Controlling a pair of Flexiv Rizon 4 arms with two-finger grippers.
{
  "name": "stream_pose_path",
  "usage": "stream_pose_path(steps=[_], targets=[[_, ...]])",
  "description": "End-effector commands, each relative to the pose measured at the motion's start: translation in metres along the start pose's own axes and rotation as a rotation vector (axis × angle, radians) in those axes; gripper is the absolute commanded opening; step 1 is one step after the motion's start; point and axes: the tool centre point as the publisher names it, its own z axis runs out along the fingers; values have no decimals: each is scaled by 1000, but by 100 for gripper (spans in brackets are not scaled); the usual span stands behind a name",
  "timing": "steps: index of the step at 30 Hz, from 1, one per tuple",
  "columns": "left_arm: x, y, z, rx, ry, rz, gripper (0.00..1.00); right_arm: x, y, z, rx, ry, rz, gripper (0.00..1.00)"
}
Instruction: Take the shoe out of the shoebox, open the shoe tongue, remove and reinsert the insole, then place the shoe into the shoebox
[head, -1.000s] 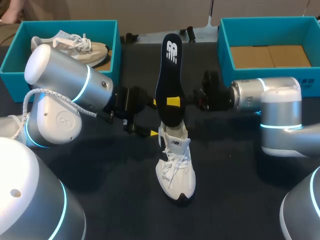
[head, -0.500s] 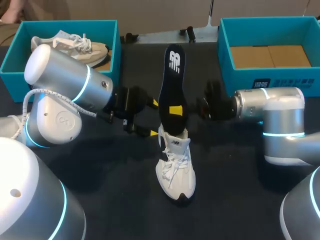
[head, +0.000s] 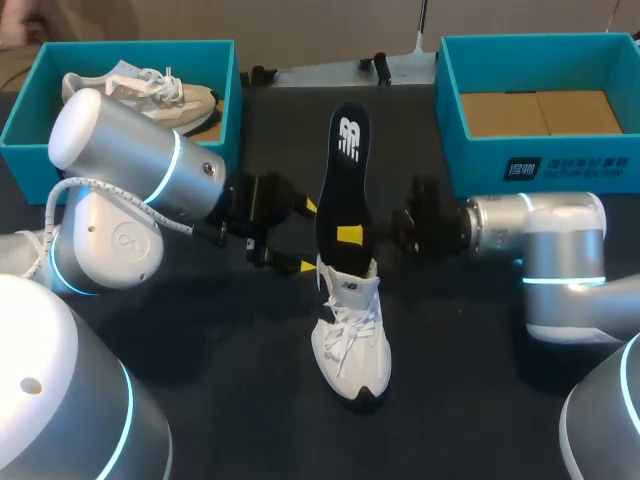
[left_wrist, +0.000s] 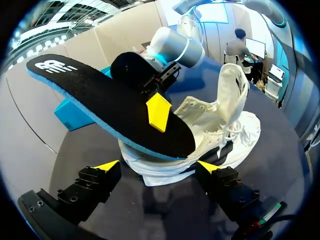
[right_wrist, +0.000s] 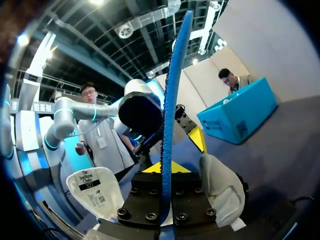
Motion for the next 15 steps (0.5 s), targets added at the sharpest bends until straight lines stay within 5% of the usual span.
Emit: stream_pose_path(steps=[1,15], targets=[[1,-1,0,-3,-2,1,100,5,-8,3,14,-13,-10,0],[1,-1,0,-3,-2,1,100,10,-40,1,17,-38,48,0]])
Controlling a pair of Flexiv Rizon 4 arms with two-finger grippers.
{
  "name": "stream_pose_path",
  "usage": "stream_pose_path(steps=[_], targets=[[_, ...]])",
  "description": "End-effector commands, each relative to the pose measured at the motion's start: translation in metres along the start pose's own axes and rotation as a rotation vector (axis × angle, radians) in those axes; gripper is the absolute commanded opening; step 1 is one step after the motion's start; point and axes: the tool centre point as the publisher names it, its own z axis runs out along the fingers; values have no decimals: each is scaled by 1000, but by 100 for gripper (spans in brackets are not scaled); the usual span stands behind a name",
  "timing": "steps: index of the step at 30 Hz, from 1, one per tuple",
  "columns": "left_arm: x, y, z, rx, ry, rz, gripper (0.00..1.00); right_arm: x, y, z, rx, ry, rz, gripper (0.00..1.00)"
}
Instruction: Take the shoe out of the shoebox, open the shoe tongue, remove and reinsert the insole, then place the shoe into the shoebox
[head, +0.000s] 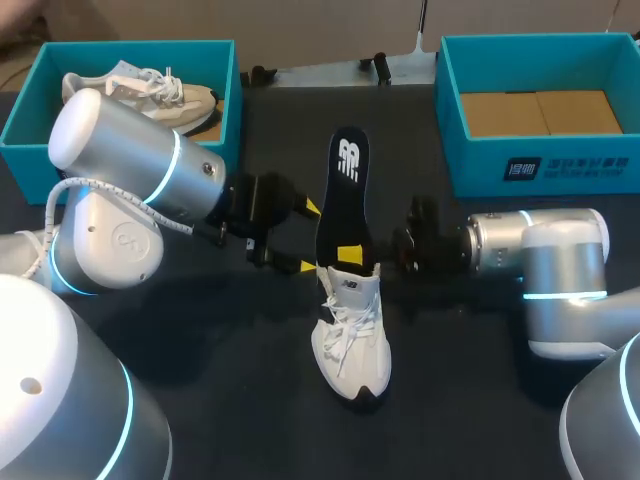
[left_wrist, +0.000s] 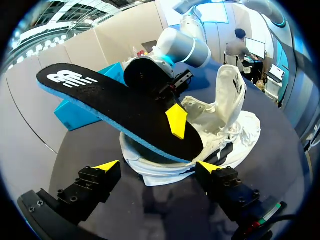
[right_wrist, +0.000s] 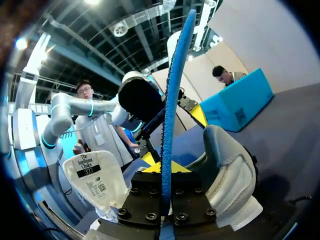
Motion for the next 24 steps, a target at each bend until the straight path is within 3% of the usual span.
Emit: stream_pose_path(steps=[1,8,13,18,24], targets=[[1,-1,0,-3,-2,1,100,4,-12,2,-5,-6,15,0],[1,-1,0,-3,-2,1,100,7,-19,1,-11,-13,39,0],[1,-1,0,-3,-2,1,100,8,-14,-1,-12,-25,21,0],[1,-1,0,-3,-2,1,100,10,-4,0,6,-28,-15,33],[1,-1,0,-3,-2,1,100,13,5,1,22,-38,-52,34]])
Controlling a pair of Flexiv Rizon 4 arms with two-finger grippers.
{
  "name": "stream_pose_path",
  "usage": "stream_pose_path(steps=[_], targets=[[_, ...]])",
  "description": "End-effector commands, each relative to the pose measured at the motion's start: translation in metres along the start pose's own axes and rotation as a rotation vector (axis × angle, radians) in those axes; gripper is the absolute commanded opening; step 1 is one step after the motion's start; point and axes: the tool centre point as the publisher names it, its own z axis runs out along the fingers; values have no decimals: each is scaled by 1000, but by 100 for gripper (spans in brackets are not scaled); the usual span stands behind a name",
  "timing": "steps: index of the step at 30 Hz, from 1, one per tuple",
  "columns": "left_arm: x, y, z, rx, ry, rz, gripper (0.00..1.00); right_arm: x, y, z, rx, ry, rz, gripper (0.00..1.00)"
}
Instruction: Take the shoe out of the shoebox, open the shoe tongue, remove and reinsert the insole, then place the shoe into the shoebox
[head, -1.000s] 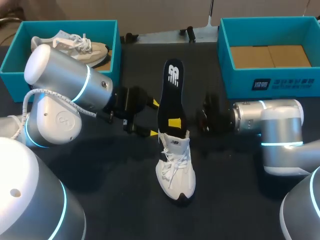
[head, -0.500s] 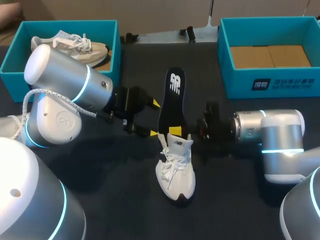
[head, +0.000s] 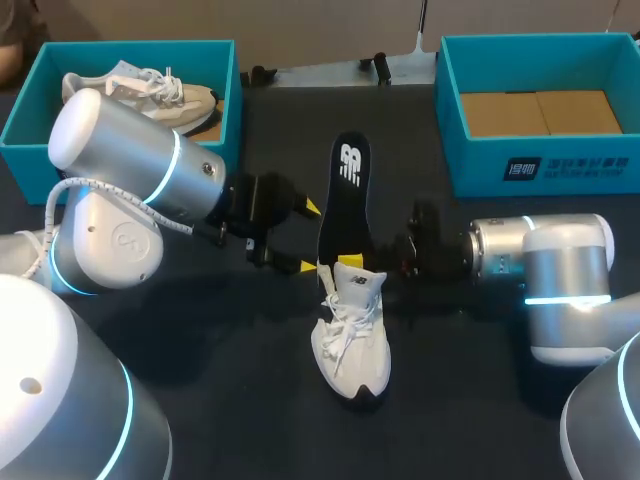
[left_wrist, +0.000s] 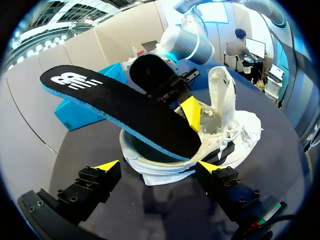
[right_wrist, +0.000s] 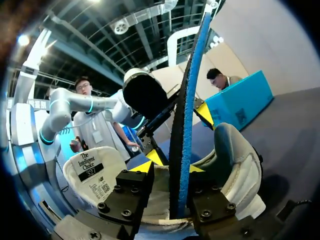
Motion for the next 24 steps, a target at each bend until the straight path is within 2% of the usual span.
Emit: stream_pose_path(steps=[1,11,15,18,19,21,22,23,24], targets=[[1,-1,0,-3,-2,1,100,5,8,0,12,-15,-16,34],[1,-1,0,-3,-2,1,100,0,28,-2,35,-3,-59,36],[1,-1,0,-3,-2,1,100,-5,34,0,44,6,-69,42],[1,-1,0,-3,-2,1,100,-10,33,1,46,14,-67,38],[1,-1,0,-3,-2,1,100,-13,32,2,48,15,-59,30],[1,-1,0,-3,-2,1,100,-14,30,2,48,14,-57,22],[1,-1,0,-3,-2,1,100,-14,29,2,54,8,-45,6],[1,-1,0,-3,-2,1,100,-14,27,2,52,8,-42,0],[1,-1,0,-3,-2,1,100,-13,25,2,48,8,-40,0]])
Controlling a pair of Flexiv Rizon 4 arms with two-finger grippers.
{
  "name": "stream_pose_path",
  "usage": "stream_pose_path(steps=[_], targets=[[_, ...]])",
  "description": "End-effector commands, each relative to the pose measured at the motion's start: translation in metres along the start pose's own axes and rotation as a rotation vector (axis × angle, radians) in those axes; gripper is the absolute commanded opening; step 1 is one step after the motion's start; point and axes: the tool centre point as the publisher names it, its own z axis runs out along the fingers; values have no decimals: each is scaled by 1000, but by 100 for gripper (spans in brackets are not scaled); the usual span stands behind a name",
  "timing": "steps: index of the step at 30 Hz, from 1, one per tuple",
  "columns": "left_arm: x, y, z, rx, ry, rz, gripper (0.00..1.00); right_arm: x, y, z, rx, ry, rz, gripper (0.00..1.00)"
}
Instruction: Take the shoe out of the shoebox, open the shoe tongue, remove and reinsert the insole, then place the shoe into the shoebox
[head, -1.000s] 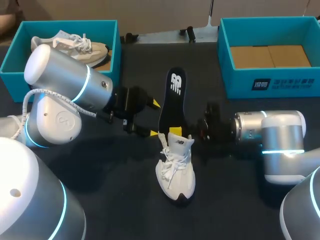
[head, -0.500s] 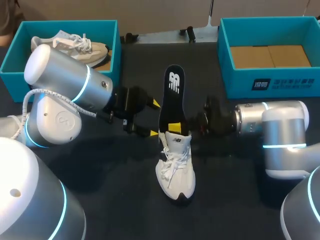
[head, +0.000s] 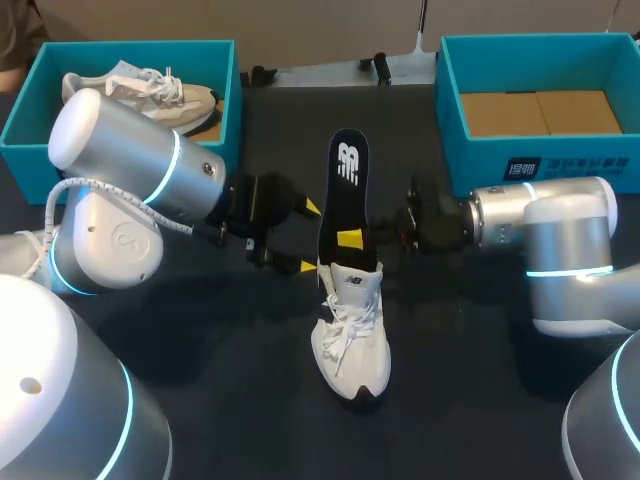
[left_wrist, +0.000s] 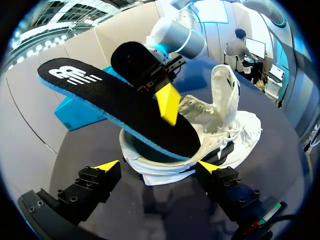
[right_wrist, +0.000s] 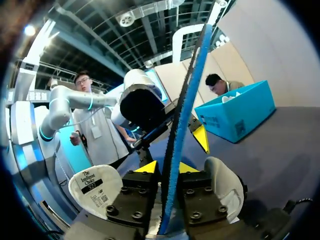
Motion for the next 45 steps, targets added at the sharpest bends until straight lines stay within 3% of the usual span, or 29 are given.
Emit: stream_pose_path(steps=[1,22,29,35,45], targets=[[1,-1,0,-3,-2,1,100,-2,-7,4,-7,6,11,0],[1,-1,0,-3,-2,1,100,20,-43,11,-8,-19,135,0],[1,-1,0,-3,-2,1,100,19,-37,8,7,-29,122,0],[1,-1,0,-3,-2,1,100,16,-29,5,20,-28,106,19],[1,-1,0,-3,-2,1,100,9,-18,3,41,-21,85,25]])
